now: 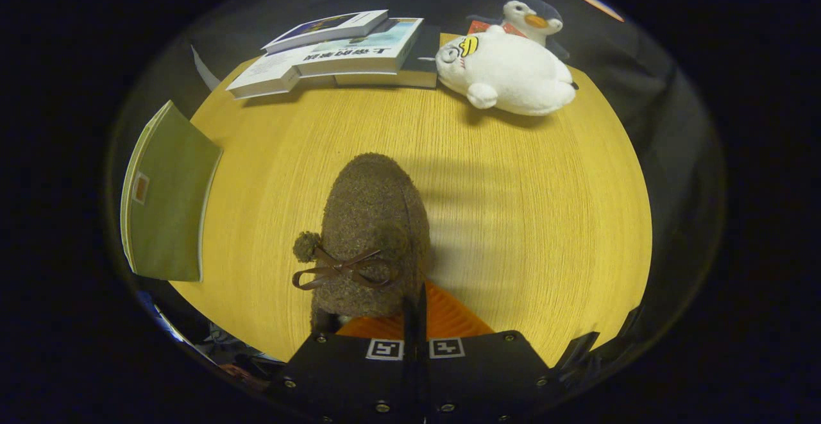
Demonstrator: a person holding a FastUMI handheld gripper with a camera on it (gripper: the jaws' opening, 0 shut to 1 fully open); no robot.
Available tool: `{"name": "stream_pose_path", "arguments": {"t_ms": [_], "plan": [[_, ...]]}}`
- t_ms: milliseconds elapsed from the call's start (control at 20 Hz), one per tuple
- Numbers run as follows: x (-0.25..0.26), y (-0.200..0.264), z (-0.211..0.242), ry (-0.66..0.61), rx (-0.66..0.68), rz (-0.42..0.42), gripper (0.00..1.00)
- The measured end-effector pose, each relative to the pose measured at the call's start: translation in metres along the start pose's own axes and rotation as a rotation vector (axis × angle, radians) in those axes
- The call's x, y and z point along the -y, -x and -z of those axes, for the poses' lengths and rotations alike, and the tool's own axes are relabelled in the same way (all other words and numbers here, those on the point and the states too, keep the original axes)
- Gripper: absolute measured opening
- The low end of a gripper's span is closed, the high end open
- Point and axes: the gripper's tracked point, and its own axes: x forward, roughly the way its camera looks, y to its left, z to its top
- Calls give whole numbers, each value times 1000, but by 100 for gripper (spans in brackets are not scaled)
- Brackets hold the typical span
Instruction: Open the storage box then place both shoes into the box .Put the left shoe in first, then the right shoe, with the right side of both shoes facing outward in a uniform manner.
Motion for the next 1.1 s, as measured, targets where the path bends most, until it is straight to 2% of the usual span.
{"name": "stream_pose_path", "arguments": {"t_ms": [550, 1100], "plan": [[-80, 78, -72, 113, 81, -124, 0], [-185, 109, -107, 274, 117, -248, 0]]}}
